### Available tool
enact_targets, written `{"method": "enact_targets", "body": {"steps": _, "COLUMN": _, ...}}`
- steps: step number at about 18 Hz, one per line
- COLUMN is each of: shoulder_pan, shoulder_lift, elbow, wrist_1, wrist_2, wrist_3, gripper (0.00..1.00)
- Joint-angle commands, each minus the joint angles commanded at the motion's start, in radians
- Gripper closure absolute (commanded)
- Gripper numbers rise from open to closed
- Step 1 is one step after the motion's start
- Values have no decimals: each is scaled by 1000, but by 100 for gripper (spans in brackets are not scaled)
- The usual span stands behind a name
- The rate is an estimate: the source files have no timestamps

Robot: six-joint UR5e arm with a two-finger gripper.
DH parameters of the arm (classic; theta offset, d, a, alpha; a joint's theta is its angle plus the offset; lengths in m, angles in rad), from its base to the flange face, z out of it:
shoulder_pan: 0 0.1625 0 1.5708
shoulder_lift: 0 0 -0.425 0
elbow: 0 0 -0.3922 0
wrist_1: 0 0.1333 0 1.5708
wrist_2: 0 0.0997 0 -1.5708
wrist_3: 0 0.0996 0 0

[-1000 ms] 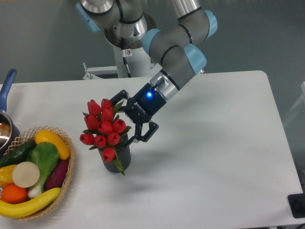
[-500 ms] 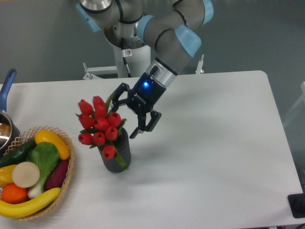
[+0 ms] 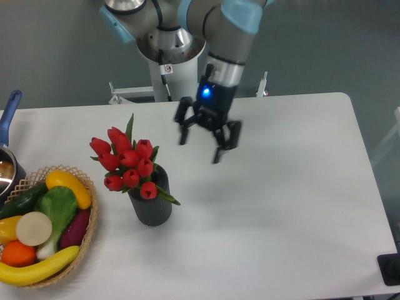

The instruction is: Insert the flowers into the vase

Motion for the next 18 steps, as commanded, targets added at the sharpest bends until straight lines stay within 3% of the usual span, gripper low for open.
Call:
{"method": "enact_targets", "body": {"steps": 3, "shoulder_pan": 63, "shoulder_lift": 9, "elbow": 69, "wrist_1": -100, "wrist_2": 9, "wrist_3": 14, "gripper": 0}}
{"method": "enact_targets", "body": {"steps": 7, "shoulder_pan": 117, "shoulder_lift": 47, "elbow": 149, "wrist_1": -323, "wrist_2": 104, "wrist_3": 233, "gripper": 0}}
{"method": "enact_targets", "body": {"steps": 13, "shoulder_pan": 195, "shoulder_lift": 51, "elbow": 258, "wrist_1": -577, "wrist_2": 137, "wrist_3": 493, "gripper": 0}}
{"method": "enact_targets", "body": {"steps": 16, "shoulder_pan": 227, "shoulder_lift": 48, "elbow": 307, "wrist_1": -683, "wrist_2": 185, "wrist_3": 623, "gripper": 0}}
{"method": "enact_targets", "body": {"steps": 18, "shoulder_pan": 226, "shoulder_lift": 45, "elbow": 310, "wrist_1": -689, "wrist_2": 195, "wrist_3": 627, "gripper": 0}}
